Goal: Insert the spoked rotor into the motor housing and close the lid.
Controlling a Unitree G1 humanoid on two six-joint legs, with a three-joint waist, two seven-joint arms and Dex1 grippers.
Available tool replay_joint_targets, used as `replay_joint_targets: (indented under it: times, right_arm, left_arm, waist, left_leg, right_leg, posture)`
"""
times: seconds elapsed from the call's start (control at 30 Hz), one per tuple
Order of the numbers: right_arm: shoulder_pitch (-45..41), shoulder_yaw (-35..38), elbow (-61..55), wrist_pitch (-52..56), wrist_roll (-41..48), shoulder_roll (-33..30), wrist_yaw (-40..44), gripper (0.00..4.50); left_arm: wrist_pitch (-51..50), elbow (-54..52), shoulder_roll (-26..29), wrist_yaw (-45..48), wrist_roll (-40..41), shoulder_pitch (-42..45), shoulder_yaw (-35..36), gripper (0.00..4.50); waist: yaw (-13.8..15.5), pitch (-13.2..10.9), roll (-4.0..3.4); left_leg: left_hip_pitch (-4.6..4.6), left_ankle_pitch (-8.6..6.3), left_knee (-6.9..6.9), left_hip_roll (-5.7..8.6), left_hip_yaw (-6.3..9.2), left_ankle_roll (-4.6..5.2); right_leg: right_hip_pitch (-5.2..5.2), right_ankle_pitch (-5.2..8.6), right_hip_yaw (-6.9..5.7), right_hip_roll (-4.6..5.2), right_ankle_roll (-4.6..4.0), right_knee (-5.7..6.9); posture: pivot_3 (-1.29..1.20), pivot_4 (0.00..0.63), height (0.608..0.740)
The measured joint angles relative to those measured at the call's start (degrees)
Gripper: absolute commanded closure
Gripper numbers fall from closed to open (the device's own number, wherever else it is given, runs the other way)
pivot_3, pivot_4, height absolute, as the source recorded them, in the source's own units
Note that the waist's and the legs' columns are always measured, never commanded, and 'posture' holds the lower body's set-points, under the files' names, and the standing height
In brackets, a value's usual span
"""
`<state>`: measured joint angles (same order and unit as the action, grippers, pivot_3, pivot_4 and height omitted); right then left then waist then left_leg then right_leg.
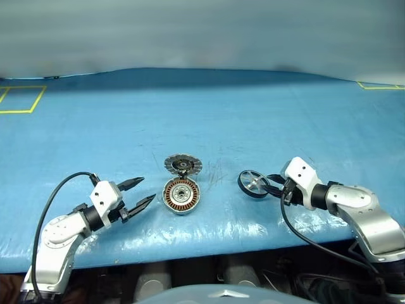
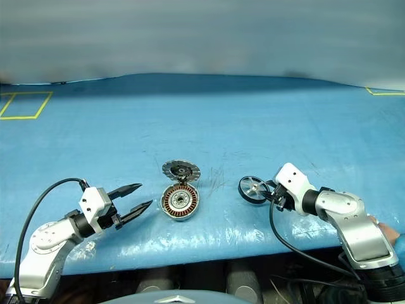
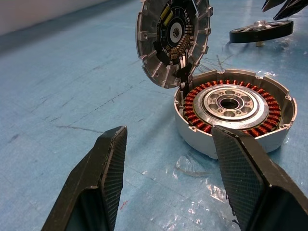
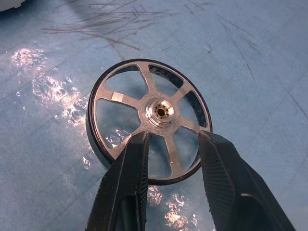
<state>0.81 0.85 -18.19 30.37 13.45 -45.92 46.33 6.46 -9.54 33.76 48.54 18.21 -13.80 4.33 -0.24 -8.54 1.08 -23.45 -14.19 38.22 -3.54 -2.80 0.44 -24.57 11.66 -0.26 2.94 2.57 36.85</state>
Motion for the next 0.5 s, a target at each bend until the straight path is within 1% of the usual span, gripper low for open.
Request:
replay_joint_targets:
  times: [0.2, 0.33, 0.43, 0.5]
  right_arm:
    - [0.0, -0.5, 0.1, 0.3, -0.7, -0.1, 0.1, 2.85]
    - [-0.2, -2.3, 0.9, 0.3, -1.7, -0.6, 0.5, 2.85]
    - [-0.2, -3.3, 1.5, 0.3, -1.9, -0.6, 0.9, 3.46]
    - [-0.3, -3.9, 1.5, 0.3, -1.9, -0.6, 1.0, 4.12]
  left_arm:
    - [0.0, 0.0, 0.0, -0.9, -0.1, -0.7, 0.0, 1.54]
    - [0.0, 0.0, -0.1, -1.1, -0.3, -0.7, -0.3, 1.54]
    - [0.0, 0.0, -0.2, -1.2, -0.3, -0.6, -0.3, 1.54]
    - [0.0, 0.0, -0.2, -1.3, -0.4, -0.6, -0.3, 1.54]
  waist:
    - [0.0, 0.0, 0.00]
    - [0.0, 0.0, 0.00]
    - [0.0, 0.0, 0.00]
    - [0.0, 0.0, 0.00]
  left_leg:
    - [0.00, 0.00, 0.00, 0.00, 0.00, 0.00]
    - [0.00, 0.00, 0.00, 0.00, 0.00, 0.00]
    - [0.00, 0.00, 0.00, 0.00, 0.00, 0.00]
    - [0.00, 0.00, 0.00, 0.00, 0.00, 0.00]
  right_leg:
    - [0.00, 0.00, 0.00, 0.00, 0.00, 0.00]
    - [0.00, 0.00, 0.00, 0.00, 0.00, 0.00]
    - [-0.01, 0.00, 0.00, 0.00, 0.00, 0.00]
    - [0.00, 0.00, 0.00, 0.00, 0.00, 0.00]
  posture:
    - [0.00, 0.150, 0.740]
    - [0.00, 0.150, 0.740]
    - [0.00, 0.150, 0.740]
    - [0.00, 0.150, 0.740]
